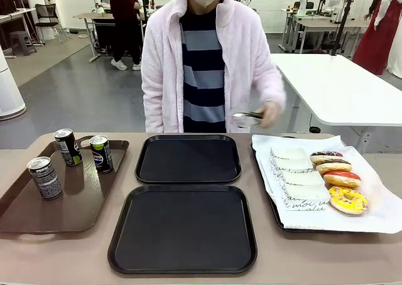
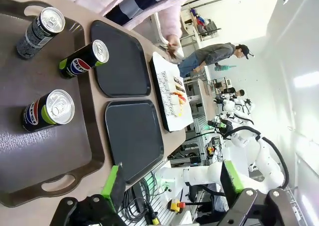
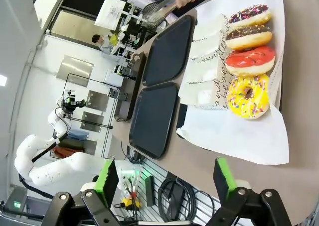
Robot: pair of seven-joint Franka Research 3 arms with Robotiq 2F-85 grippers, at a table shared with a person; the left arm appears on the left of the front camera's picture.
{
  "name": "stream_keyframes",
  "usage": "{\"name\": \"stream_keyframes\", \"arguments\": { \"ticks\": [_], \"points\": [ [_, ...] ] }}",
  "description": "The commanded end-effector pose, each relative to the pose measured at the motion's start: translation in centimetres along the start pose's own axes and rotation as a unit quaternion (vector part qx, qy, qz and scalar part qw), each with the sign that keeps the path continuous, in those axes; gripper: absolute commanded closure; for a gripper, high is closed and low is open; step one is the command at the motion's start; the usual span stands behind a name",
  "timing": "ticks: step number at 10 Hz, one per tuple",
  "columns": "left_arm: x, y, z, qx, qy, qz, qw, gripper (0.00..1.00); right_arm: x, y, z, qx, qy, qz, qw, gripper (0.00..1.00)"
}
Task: Set up donuts and drinks on trays.
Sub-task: Pick up one Pepsi coke and place it on the Flat Tray.
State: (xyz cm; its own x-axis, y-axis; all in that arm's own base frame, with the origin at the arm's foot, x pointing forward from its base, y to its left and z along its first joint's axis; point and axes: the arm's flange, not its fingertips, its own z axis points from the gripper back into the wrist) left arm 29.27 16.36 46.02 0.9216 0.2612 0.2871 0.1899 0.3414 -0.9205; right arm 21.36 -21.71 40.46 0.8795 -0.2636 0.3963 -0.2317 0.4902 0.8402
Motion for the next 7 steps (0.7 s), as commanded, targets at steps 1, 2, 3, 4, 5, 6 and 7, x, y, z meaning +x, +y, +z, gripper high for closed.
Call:
{"name": "stream_keyframes", "arguments": {
  "ticks": [1,2,3,4,5,6,7],
  "points": [
    [-0.06,0.00,0.12,-0.003,-0.001,0.000,1.000,0.00,-0.16,0.03,-0.18,0.006,-0.002,0.004,1.000,0.00],
    [-0.06,0.00,0.12,-0.003,-0.001,0.000,1.000,0.00,-0.16,0.03,-0.18,0.006,-0.002,0.004,1.000,0.00],
    [-0.06,0.00,0.12,-0.003,-0.001,0.000,1.000,0.00,-0.16,0.03,-0.18,0.006,-0.002,0.004,1.000,0.00],
    [-0.06,0.00,0.12,-0.003,-0.001,0.000,1.000,0.00,-0.16,0.03,-0.18,0.006,-0.002,0.004,1.000,0.00],
    [-0.06,0.00,0.12,-0.003,-0.001,0.000,1.000,0.00,-0.16,0.03,-0.18,0.006,-0.002,0.004,1.000,0.00],
    [-0.06,0.00,0.12,-0.003,-0.001,0.000,1.000,0.00,-0.16,0.03,-0.18,0.006,-0.002,0.004,1.000,0.00],
    [-0.06,0.00,0.12,-0.003,-0.001,0.000,1.000,0.00,-0.16,0.03,-0.18,0.006,-0.002,0.004,1.000,0.00]
  ]
}}
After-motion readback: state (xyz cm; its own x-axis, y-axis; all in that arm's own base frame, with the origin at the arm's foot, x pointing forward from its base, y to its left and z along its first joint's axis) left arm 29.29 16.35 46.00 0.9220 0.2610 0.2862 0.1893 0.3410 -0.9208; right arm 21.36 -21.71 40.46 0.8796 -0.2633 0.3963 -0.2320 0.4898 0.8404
